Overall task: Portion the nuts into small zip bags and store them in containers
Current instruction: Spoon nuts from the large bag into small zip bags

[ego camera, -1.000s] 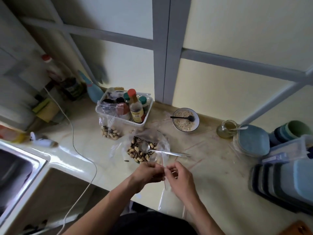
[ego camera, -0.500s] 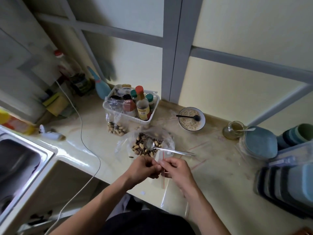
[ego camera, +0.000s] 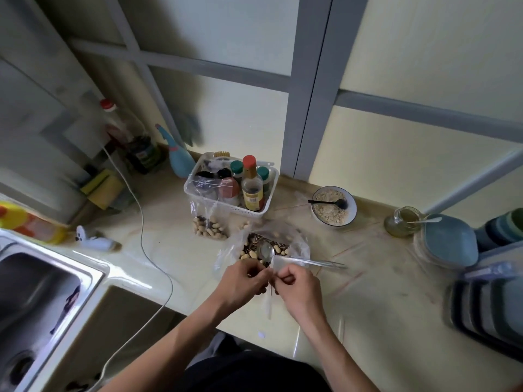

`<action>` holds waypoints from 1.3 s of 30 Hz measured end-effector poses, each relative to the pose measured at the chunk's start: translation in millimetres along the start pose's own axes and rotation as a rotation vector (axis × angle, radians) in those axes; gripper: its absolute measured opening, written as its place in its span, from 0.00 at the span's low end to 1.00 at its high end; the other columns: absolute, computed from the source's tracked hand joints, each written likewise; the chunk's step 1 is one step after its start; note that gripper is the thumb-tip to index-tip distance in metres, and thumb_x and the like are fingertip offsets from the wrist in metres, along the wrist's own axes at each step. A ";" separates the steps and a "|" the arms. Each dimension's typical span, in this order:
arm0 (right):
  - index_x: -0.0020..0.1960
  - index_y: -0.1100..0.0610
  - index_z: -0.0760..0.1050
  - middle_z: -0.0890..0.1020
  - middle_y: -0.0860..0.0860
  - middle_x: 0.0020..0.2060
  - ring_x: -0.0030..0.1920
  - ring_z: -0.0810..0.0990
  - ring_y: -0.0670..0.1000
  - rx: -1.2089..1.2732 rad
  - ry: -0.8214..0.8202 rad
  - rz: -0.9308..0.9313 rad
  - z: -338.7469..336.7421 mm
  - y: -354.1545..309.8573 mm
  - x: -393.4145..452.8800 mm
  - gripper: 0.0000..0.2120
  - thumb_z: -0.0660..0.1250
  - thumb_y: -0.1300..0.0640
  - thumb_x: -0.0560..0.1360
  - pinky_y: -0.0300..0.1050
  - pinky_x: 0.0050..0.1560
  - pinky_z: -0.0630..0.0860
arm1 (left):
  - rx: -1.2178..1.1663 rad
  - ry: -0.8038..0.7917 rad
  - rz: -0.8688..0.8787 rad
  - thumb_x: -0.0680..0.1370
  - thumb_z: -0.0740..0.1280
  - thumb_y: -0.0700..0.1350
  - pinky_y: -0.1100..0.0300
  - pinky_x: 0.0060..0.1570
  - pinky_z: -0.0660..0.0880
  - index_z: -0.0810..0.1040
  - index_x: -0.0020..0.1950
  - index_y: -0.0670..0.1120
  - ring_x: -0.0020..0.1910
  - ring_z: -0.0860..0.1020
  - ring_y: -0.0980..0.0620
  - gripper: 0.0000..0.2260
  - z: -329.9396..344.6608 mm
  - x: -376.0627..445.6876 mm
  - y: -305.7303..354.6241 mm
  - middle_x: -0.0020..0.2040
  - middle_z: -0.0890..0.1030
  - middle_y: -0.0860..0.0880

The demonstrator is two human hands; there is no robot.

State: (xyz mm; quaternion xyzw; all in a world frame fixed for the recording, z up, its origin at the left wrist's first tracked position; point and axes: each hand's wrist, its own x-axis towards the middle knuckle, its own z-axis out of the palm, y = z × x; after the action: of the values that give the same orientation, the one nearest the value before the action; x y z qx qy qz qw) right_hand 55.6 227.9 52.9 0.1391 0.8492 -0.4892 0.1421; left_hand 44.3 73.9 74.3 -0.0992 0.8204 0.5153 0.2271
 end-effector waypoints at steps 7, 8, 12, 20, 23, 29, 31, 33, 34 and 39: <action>0.39 0.52 0.81 0.85 0.47 0.33 0.35 0.84 0.47 0.010 -0.134 -0.046 9.7 -12.7 2.7 0.07 0.75 0.58 0.75 0.47 0.42 0.81 | -0.096 -0.055 -0.034 0.78 0.68 0.43 0.49 0.49 0.83 0.79 0.41 0.41 0.40 0.85 0.46 0.08 -23.9 7.9 -11.7 0.37 0.84 0.46; 0.39 0.53 0.82 0.85 0.48 0.33 0.35 0.84 0.47 -0.003 -0.140 -0.057 10.4 -13.5 3.0 0.07 0.74 0.59 0.75 0.49 0.43 0.81 | -0.113 -0.067 -0.046 0.78 0.67 0.44 0.49 0.49 0.83 0.79 0.42 0.41 0.40 0.85 0.46 0.08 -26.4 7.9 -12.1 0.37 0.84 0.46; 0.39 0.56 0.81 0.84 0.48 0.32 0.34 0.83 0.46 -0.138 -0.113 -0.125 14.3 -17.6 1.4 0.07 0.70 0.60 0.76 0.49 0.41 0.81 | -0.117 -0.103 -0.022 0.78 0.71 0.48 0.58 0.43 0.81 0.80 0.42 0.40 0.38 0.84 0.49 0.12 -30.3 7.7 -14.9 0.36 0.83 0.47; 0.36 0.50 0.79 0.82 0.44 0.30 0.32 0.80 0.43 -0.115 -0.045 -0.060 12.8 -16.2 -8.3 0.10 0.70 0.58 0.75 0.37 0.36 0.75 | -0.172 -0.180 0.038 0.80 0.70 0.43 0.57 0.44 0.81 0.79 0.43 0.40 0.41 0.85 0.46 0.09 -28.6 12.8 -25.7 0.38 0.83 0.44; 0.37 0.51 0.81 0.83 0.47 0.32 0.35 0.82 0.46 -0.071 -0.064 0.018 9.5 -14.1 -10.0 0.08 0.69 0.58 0.75 0.43 0.41 0.78 | -0.162 -0.184 0.032 0.79 0.71 0.43 0.58 0.42 0.80 0.79 0.45 0.37 0.39 0.84 0.48 0.09 -25.8 12.3 -25.4 0.37 0.83 0.45; 0.37 0.50 0.79 0.82 0.42 0.33 0.35 0.80 0.42 -0.104 0.057 0.012 15.4 -12.3 -13.1 0.07 0.71 0.57 0.73 0.35 0.37 0.73 | -0.092 -0.159 -0.004 0.75 0.69 0.43 0.47 0.47 0.81 0.78 0.42 0.40 0.41 0.85 0.45 0.06 -22.6 10.3 -22.7 0.38 0.84 0.43; 0.38 0.50 0.77 0.81 0.44 0.32 0.35 0.79 0.43 -0.122 0.057 -0.057 18.6 -12.9 -13.6 0.07 0.70 0.59 0.73 0.35 0.35 0.72 | -0.107 -0.145 -0.007 0.74 0.67 0.43 0.48 0.47 0.81 0.77 0.40 0.42 0.37 0.84 0.49 0.05 -19.9 8.3 -19.6 0.35 0.83 0.47; 0.40 0.50 0.75 0.82 0.45 0.33 0.36 0.80 0.45 -0.146 0.010 -0.121 22.4 -12.0 -13.4 0.07 0.70 0.58 0.74 0.38 0.37 0.75 | -0.135 -0.109 -0.020 0.75 0.64 0.43 0.50 0.46 0.81 0.77 0.36 0.45 0.34 0.81 0.53 0.08 -17.3 7.0 -15.7 0.34 0.82 0.48; 0.41 0.50 0.75 0.82 0.45 0.34 0.36 0.81 0.45 -0.166 -0.008 -0.146 24.1 -10.4 -12.8 0.06 0.70 0.56 0.75 0.41 0.38 0.77 | -0.154 -0.084 -0.034 0.77 0.63 0.43 0.49 0.47 0.82 0.77 0.35 0.46 0.34 0.81 0.53 0.11 -16.6 7.0 -15.0 0.34 0.82 0.47; 0.37 0.51 0.72 0.80 0.44 0.30 0.32 0.77 0.48 -0.235 0.020 -0.194 22.3 -6.9 -9.2 0.11 0.72 0.60 0.74 0.44 0.34 0.75 | -0.139 -0.100 -0.011 0.78 0.65 0.46 0.50 0.46 0.82 0.79 0.40 0.45 0.38 0.85 0.49 0.09 -17.2 3.1 -20.5 0.39 0.85 0.46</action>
State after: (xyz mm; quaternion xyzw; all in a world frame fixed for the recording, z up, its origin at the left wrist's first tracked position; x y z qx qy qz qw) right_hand 63.8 204.2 51.1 0.0435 0.9115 -0.3964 0.1011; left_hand 45.0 49.6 62.8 -0.0932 0.7697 0.5741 0.2633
